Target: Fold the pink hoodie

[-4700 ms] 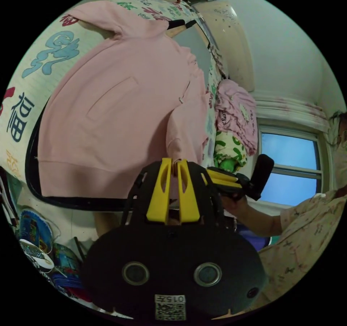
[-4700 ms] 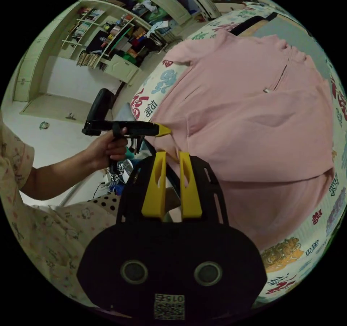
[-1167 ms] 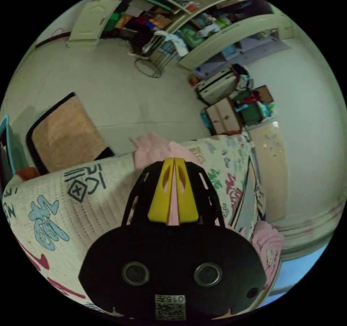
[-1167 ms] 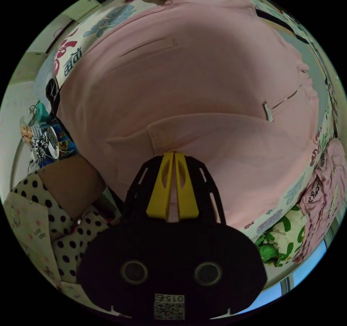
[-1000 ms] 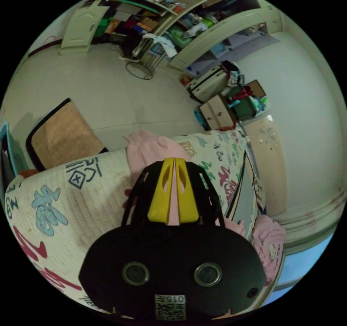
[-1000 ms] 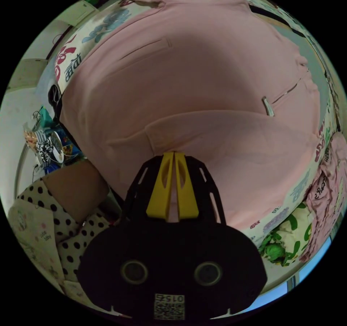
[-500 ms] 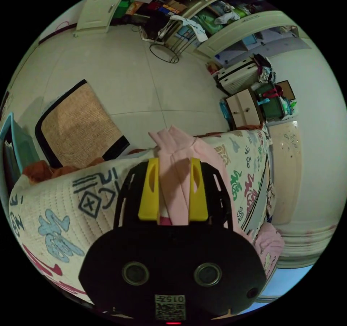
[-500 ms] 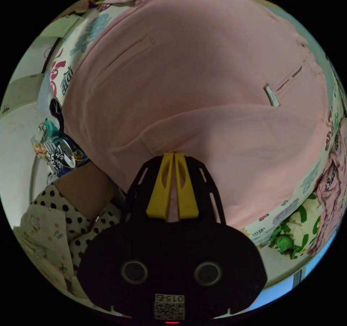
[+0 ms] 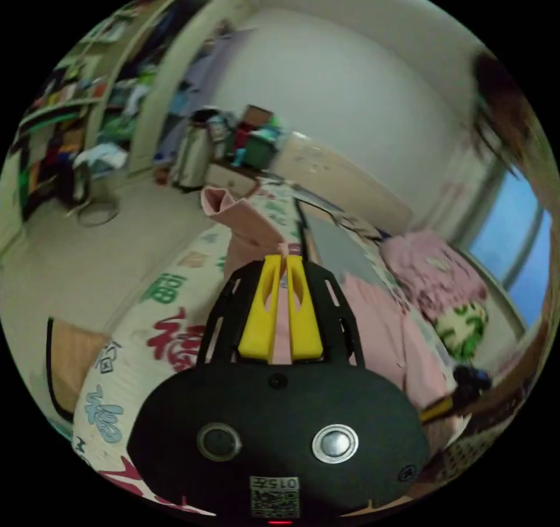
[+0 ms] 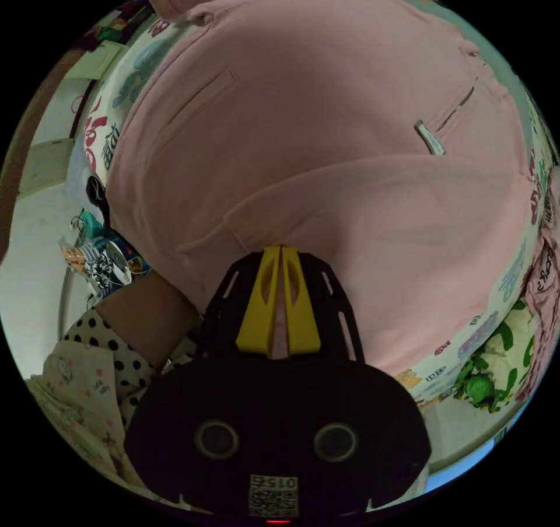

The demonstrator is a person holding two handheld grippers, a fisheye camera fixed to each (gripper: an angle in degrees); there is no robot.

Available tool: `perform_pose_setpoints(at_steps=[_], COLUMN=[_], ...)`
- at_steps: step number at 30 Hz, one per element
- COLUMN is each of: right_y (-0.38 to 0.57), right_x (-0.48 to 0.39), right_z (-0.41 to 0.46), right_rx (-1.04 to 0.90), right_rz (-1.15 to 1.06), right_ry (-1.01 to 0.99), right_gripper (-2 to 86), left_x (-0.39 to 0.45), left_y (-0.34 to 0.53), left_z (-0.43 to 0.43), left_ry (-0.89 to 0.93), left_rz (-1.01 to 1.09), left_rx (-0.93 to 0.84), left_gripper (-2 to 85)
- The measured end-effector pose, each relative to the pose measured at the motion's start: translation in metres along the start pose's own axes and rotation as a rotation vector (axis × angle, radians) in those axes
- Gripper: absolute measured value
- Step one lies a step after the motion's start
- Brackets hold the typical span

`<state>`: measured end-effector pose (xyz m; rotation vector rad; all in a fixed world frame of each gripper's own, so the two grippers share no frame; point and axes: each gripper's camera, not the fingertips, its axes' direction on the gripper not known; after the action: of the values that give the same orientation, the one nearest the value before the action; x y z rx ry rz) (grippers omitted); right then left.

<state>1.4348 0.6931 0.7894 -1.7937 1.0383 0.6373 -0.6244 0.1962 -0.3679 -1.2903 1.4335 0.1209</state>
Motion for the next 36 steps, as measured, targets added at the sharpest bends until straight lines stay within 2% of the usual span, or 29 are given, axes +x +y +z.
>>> perform_pose_setpoints(at_steps=[1, 4, 5, 7, 9, 10, 12, 13, 16, 20, 22, 25, 27, 32, 36], right_y=[0.004, 0.028, 0.037, 0.052, 0.081, 0.089, 0.114, 0.12, 0.134, 0.134, 0.135, 0.147, 0.161, 0.197, 0.229], right_x=[0.003, 0.022, 0.036, 0.065, 0.106, 0.116, 0.145, 0.15, 0.159, 0.146, 0.138, 0.132, 0.127, 0.123, 0.122], right_z=[-0.001, -0.008, -0.01, -0.011, -0.018, -0.021, -0.026, -0.028, -0.04, -0.043, -0.041, -0.047, -0.054, -0.068, -0.081], right_rx=[0.009, 0.075, 0.092, 0.093, 0.214, 0.257, 0.355, 0.378, 0.423, 0.339, 0.278, 0.239, 0.217, 0.202, 0.198], right_rz=[0.003, 0.043, 0.093, 0.218, 0.376, 0.405, 0.478, 0.483, 0.452, 0.321, 0.284, 0.241, 0.175, 0.108, 0.115], right_ry=[-0.005, -0.075, -0.156, -0.343, -0.622, -0.684, -0.87, -0.881, -0.801, -0.73, -0.661, -0.527, -0.447, -0.403, -0.4], right_gripper=[-0.4, -0.3, -0.1, 0.4, 2.0, 3.1, 6.0, 6.4, 9.6, 12.1, 11.5, 9.6, 8.6, 3.8, 1.3], left_x=[0.054, 0.169, 0.186, 0.228, 0.237, 0.24, 0.241, 0.24, 0.236, 0.232, 0.235, 0.248, 0.259, 0.292, 0.335], left_y=[-0.002, 0.016, 0.023, 0.056, 0.08, 0.088, 0.083, 0.072, 0.05, 0.038, 0.037, 0.028, 0.018, -0.009, -0.042], left_z=[-0.004, -0.006, -0.003, 0.016, 0.033, 0.039, 0.036, 0.029, 0.017, -0.002, -0.011, -0.023, -0.032, -0.047, -0.052], left_ry=[0.062, 0.089, 0.097, 0.097, 0.079, 0.058, 0.038, 0.05, 0.054, 0.103, 0.151, 0.157, 0.157, 0.112, 0.069], left_rz=[0.094, 0.263, 0.276, 0.24, 0.158, 0.119, 0.05, 0.015, -0.103, -0.287, -0.405, -0.47, -0.481, -0.445, -0.294], left_rx=[-0.041, -0.194, -0.238, -0.422, -0.576, -0.648, -0.679, -0.655, -0.649, -0.594, -0.577, -0.557, -0.542, -0.584, -0.648], left_gripper=[0.6, 0.5, 0.5, 0.6, 0.7, 0.8, 1.2, 1.7, 4.0, 5.8, 6.4, 5.9, 5.8, 5.6, 5.4])
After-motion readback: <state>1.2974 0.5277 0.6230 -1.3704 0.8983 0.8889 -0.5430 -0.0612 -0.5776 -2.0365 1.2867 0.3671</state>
